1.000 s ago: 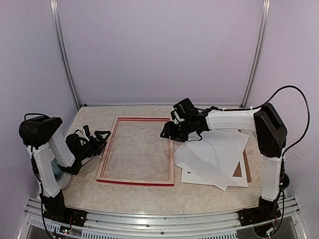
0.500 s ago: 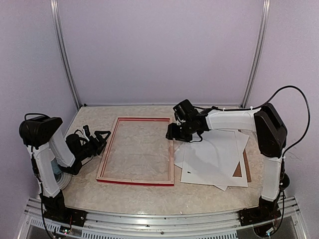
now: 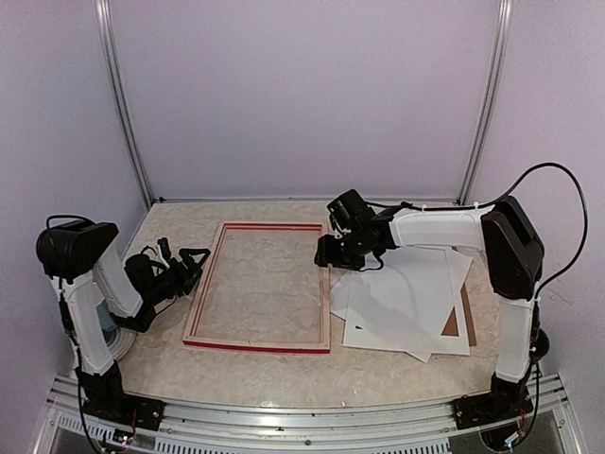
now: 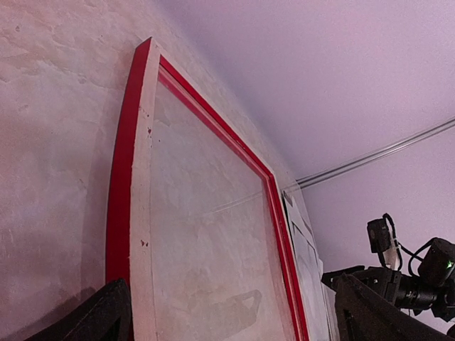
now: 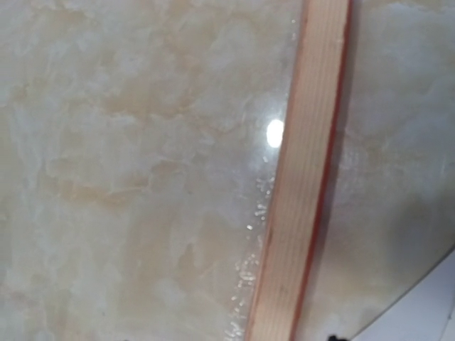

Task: Put the photo into the frame
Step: Place the glass panel at the frame body, then adjust the frame body at the center of the board.

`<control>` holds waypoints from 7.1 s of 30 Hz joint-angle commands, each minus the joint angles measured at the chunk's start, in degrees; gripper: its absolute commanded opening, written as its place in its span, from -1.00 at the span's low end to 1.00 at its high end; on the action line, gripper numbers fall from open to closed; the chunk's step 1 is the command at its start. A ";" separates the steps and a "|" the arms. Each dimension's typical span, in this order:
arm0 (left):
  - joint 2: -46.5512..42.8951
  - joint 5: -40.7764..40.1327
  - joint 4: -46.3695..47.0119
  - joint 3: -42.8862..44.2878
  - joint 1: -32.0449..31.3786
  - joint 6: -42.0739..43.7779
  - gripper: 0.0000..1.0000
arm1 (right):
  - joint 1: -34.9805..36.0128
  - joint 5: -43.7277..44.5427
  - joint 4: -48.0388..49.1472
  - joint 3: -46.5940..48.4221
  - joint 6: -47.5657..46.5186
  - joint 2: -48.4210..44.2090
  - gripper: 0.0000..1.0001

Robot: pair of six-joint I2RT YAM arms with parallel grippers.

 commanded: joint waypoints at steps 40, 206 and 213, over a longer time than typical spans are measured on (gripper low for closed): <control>-6.18 -9.02 -26.17 2.35 -2.99 9.66 0.98 | 6.08 20.08 -20.47 28.76 -8.28 23.37 0.75; 2.23 17.14 23.54 3.28 -6.66 -8.98 -0.17 | -7.23 -21.73 13.44 0.09 -2.74 12.75 -0.32; 1.58 17.39 23.54 3.40 -7.02 -8.87 -0.15 | -7.23 -21.25 11.47 2.29 -2.57 14.69 -0.35</control>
